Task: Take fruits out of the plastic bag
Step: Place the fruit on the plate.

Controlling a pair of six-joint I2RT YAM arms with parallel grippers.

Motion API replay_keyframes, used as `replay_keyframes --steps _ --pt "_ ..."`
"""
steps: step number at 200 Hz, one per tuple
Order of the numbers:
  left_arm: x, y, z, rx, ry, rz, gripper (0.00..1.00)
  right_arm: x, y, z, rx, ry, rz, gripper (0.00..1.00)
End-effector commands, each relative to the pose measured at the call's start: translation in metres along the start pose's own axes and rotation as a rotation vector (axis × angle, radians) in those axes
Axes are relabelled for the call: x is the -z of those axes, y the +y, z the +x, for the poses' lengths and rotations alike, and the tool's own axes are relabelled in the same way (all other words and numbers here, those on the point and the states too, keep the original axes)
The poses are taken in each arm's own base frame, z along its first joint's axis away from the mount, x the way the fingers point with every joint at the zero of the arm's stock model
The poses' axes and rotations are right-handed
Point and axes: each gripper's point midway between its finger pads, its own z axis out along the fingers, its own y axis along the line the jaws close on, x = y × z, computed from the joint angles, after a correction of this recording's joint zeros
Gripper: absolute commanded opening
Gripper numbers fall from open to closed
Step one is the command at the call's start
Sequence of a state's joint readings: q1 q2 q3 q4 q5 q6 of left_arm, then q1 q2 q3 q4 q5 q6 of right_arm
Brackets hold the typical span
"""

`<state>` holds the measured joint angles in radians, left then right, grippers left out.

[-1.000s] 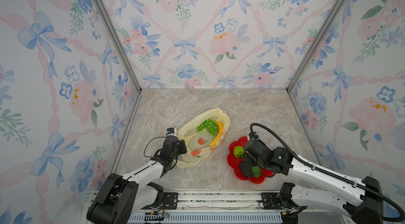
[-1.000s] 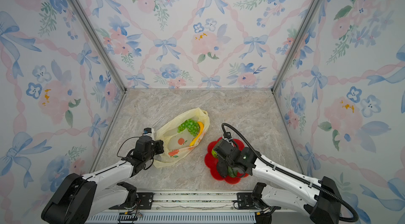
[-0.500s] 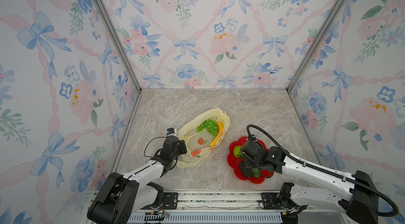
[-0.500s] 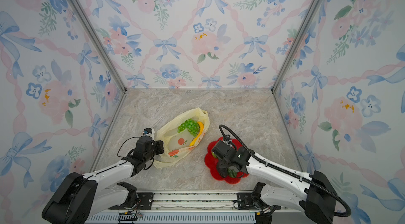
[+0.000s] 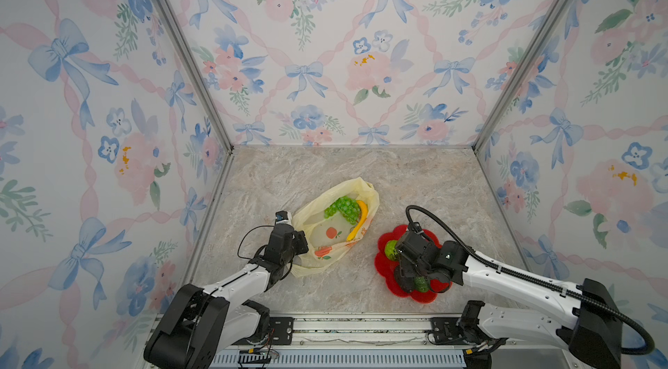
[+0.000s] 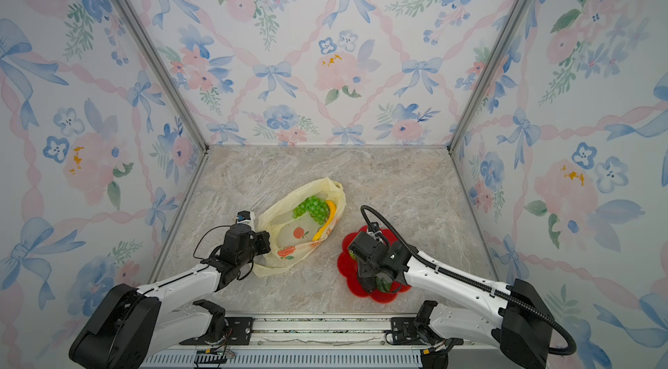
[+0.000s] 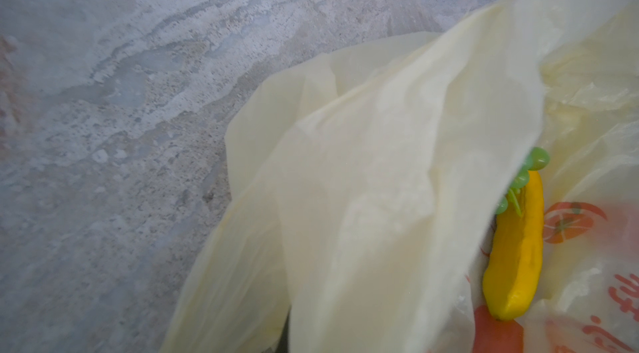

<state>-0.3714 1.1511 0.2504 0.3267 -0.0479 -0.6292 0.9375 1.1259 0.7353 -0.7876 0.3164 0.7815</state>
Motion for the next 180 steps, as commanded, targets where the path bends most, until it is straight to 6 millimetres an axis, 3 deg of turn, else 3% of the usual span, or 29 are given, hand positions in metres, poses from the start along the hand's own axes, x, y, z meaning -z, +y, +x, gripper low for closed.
replay_keyframes --steps 1,42,91,140,180 --pt "-0.001 0.003 0.0 -0.021 0.003 -0.013 0.03 0.015 -0.004 -0.012 0.003 -0.026 0.018 0.7" --pt "0.003 -0.001 -0.004 -0.041 -0.015 0.0 0.03 0.043 0.012 -0.046 0.034 -0.104 -0.009 0.71" --pt "0.007 -0.008 -0.008 -0.09 -0.037 -0.013 0.03 0.056 0.066 -0.099 0.089 -0.183 -0.078 0.67" --pt "0.013 -0.015 -0.014 -0.135 -0.07 -0.031 0.03 0.031 0.125 -0.144 0.158 -0.168 -0.108 0.64" --pt "0.018 -0.019 -0.017 -0.156 -0.088 -0.044 0.03 -0.023 0.131 -0.167 0.143 -0.035 -0.058 0.55"
